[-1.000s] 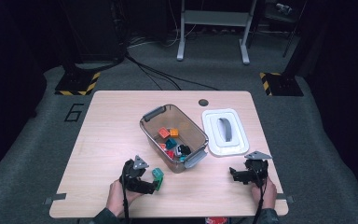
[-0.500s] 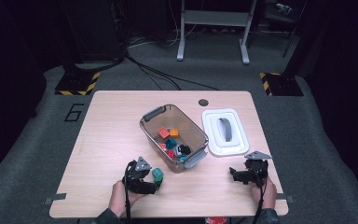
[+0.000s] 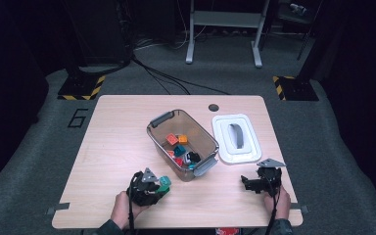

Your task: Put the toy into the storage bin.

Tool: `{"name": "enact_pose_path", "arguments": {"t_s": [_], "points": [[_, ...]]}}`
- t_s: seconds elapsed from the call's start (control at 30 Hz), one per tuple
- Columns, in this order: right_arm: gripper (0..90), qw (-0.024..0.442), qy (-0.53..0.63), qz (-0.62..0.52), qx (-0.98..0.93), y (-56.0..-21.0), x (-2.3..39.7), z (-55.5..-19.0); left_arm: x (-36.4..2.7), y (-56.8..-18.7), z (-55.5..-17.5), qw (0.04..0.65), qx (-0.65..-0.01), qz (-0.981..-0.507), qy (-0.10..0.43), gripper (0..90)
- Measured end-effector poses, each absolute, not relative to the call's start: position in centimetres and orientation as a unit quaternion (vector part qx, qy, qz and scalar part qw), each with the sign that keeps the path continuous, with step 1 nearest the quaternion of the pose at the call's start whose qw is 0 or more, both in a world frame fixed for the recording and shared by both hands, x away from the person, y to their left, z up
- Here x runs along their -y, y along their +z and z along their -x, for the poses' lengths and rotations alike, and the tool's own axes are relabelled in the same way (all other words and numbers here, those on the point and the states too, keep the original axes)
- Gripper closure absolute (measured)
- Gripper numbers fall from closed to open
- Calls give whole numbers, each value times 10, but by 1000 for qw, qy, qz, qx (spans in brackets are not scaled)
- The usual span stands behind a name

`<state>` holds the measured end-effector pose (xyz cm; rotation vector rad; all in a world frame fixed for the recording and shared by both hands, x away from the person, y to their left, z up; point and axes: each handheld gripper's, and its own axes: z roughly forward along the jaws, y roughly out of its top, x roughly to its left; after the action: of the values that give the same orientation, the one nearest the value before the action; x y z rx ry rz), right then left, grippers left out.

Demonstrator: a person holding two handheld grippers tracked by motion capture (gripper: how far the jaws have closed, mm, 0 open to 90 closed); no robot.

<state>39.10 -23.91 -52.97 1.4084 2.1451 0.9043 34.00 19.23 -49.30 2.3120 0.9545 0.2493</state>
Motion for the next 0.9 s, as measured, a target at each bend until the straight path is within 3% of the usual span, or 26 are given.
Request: {"name": "enact_pose_path", "arguments": {"t_s": [0.9], "points": [[0, 209, 325, -506, -771, -530, 239, -391, -244, -480, -341, 330, -396, -851, 102, 665]]}}
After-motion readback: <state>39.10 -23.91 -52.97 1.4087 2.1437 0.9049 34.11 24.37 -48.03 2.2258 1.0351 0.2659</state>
